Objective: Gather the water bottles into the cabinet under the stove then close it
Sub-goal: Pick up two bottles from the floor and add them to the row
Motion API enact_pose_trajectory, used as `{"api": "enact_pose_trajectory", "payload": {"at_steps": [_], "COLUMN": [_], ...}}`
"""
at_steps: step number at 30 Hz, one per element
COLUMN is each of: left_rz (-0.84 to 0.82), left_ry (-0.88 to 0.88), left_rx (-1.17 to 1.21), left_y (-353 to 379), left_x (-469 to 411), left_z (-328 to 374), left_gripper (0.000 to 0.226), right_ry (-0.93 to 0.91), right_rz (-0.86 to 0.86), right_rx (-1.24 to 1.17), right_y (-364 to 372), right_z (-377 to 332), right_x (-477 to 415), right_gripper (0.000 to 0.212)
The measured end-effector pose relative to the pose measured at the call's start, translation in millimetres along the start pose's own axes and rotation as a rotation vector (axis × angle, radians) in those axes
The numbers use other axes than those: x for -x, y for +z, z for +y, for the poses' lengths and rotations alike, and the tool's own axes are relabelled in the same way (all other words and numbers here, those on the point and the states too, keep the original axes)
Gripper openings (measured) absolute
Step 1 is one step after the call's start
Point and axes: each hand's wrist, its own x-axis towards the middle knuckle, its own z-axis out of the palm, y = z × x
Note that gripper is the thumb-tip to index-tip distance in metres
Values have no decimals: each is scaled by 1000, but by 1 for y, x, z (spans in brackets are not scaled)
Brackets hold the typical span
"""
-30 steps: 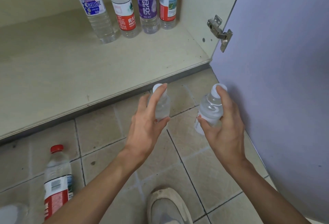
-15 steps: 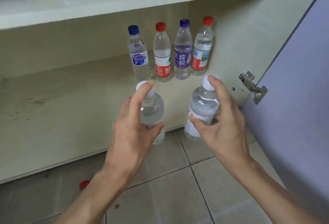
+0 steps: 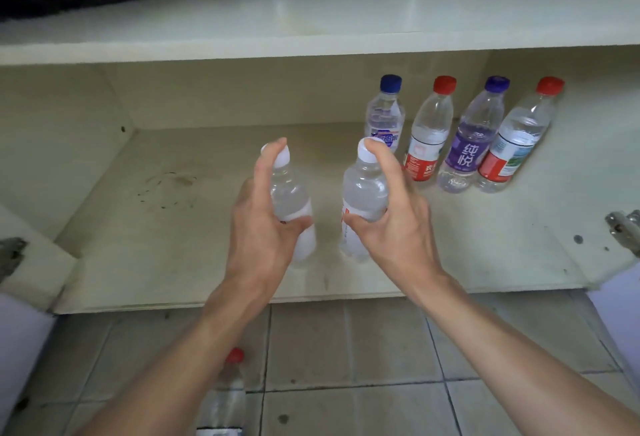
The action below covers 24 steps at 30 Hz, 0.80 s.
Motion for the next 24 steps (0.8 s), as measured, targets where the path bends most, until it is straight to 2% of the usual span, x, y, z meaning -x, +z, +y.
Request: {"api": "enact_pose_trajectory", "payload": {"at_steps": [8, 14, 24], "left_rz": [-29, -49, -40], "left_ry": [31, 30, 142], "left_rx": [-52, -67, -93], "left_y": [5, 16, 31], "left_x": [-48, -80, -126], "left_z": [-22, -25, -41], "left_gripper": [121, 119, 118], "right_ry": [-21, 6, 9], "right_rz": [5, -32, -26], "right_rx": [27, 53, 119], "right_y": [33, 53, 73], "right_z": [13, 23, 44], "right_x": [-39, -70, -112], "right_gripper": [108, 109, 114]}}
